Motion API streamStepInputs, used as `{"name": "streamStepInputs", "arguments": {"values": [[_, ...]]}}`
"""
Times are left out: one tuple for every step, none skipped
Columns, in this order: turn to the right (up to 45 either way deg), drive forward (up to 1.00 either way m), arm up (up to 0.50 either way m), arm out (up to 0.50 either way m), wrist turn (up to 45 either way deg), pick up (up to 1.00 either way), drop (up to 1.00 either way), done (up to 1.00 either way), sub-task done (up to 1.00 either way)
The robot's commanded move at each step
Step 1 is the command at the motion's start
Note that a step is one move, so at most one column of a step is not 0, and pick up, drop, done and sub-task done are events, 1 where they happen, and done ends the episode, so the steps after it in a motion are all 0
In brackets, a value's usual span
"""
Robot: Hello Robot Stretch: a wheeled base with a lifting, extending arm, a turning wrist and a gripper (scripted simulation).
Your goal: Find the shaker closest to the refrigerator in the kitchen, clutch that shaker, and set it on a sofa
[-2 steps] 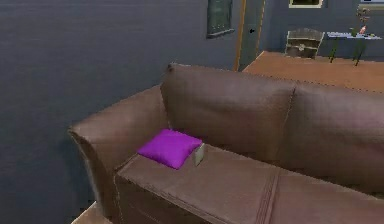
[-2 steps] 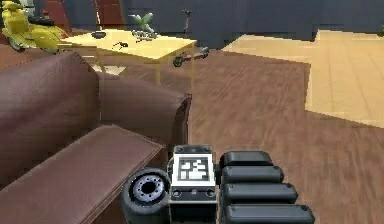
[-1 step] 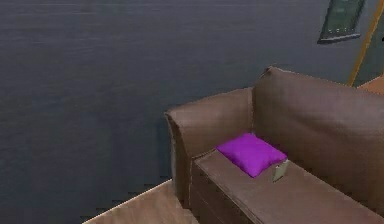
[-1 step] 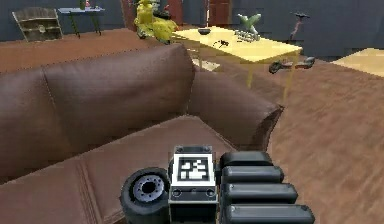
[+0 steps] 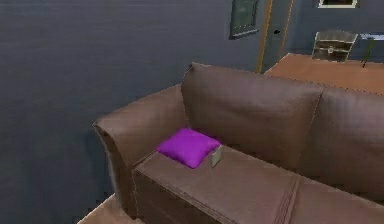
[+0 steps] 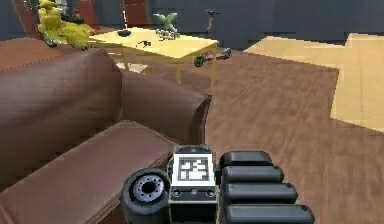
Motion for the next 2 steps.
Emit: {"name": "streamStepInputs", "arguments": {"values": [[-9.0,0.0,0.0,0.0,0.0,0.0,0.0,0.0,0.0],[-3.0,0.0,0.0,0.0,0.0,0.0,0.0,0.0,0.0]]}}
